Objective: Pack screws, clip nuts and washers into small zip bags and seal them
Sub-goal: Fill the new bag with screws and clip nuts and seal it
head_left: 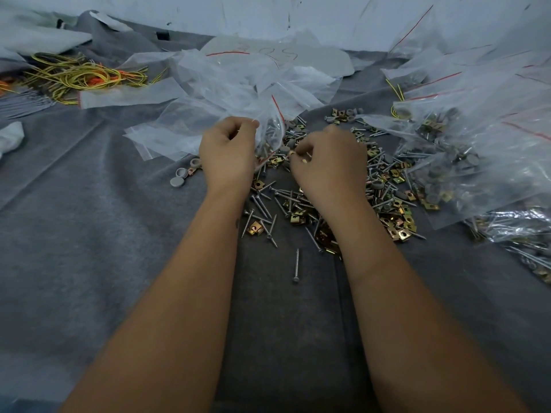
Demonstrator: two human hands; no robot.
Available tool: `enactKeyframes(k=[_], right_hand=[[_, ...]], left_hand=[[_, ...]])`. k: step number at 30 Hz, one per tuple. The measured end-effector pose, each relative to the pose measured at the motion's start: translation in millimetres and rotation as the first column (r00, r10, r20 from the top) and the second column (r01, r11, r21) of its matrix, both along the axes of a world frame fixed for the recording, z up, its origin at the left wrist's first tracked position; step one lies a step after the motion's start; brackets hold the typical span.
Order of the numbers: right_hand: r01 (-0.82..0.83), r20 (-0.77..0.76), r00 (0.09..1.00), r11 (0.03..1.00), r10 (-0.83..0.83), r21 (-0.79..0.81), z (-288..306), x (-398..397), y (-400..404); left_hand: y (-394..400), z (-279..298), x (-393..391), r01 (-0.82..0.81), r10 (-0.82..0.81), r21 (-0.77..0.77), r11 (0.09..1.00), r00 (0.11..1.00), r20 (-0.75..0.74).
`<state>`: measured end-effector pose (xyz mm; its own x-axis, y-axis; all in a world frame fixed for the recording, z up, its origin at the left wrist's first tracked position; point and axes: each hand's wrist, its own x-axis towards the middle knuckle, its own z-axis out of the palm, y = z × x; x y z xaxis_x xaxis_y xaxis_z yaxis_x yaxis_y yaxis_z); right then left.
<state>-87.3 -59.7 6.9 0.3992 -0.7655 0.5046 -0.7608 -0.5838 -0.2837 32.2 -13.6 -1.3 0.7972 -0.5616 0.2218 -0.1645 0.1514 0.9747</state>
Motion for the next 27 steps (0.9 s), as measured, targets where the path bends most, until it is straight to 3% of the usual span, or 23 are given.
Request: enactKeyframes(k=[5, 10, 14, 20, 27], right_hand=[[-0.024, 0.300, 0.954, 1.000, 0.019, 0.014, 7.7, 0.3, 3.1], [-0.163, 0.244, 0.957, 0.987, 0.159, -0.003, 2.2, 6.8, 7.7], [-0.158, 0.305, 0.943, 0.985, 0.132, 0.064, 0.3, 7.0, 2.6], [-0.266, -0.103, 0.953, 0.951, 0.284, 0.155, -8.2, 7.4, 3.4], [-0.163, -0.180, 0.966, 0.979, 0.183, 0.124, -5.5, -2.1, -6.3]], left_hand=[[-0.7, -1.2, -3.6, 0.053, -0.055, 0.043, 0.998, 0.997, 0.048], [0.6, -0.4, -3.5, 0.042, -0.044, 0.030, 0.999, 0.996, 0.073], [0.8, -0.3, 0.7, -0.058, 0.058, -0.024, 0.998, 0.998, -0.001], [0.1, -0.7, 3.2, -0.086, 0.085, -0.070, 0.994, 0.996, -0.025], [-0.6, -1.9, 3.9, -0.073, 0.071, -0.073, 0.995, 0.997, -0.033]])
